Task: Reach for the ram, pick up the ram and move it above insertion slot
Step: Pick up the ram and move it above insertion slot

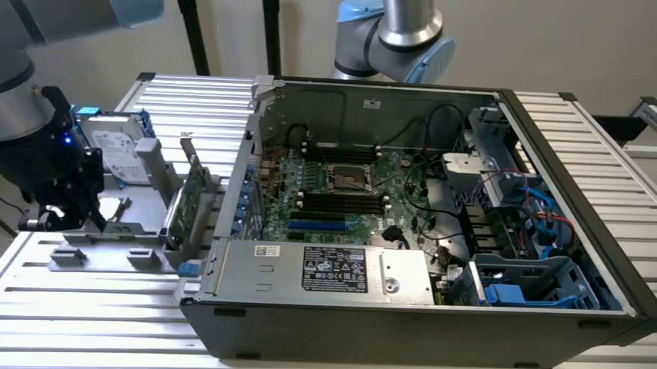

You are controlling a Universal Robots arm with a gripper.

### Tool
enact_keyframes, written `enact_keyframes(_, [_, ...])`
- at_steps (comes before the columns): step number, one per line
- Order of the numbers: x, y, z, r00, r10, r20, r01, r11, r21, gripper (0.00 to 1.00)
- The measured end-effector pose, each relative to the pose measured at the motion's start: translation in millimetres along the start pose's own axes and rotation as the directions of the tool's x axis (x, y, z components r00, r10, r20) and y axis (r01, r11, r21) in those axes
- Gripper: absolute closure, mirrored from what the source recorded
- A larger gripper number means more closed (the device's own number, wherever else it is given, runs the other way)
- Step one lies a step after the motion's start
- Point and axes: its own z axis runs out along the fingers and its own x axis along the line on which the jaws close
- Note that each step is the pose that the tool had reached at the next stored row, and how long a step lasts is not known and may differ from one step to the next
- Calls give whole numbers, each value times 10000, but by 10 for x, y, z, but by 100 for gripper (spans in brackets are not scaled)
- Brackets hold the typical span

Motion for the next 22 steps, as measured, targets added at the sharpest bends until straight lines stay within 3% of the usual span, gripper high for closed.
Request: enact_keyframes(22, [-16, -776, -1018, 10000, -52, 43, 52, 10000, -67, 86])
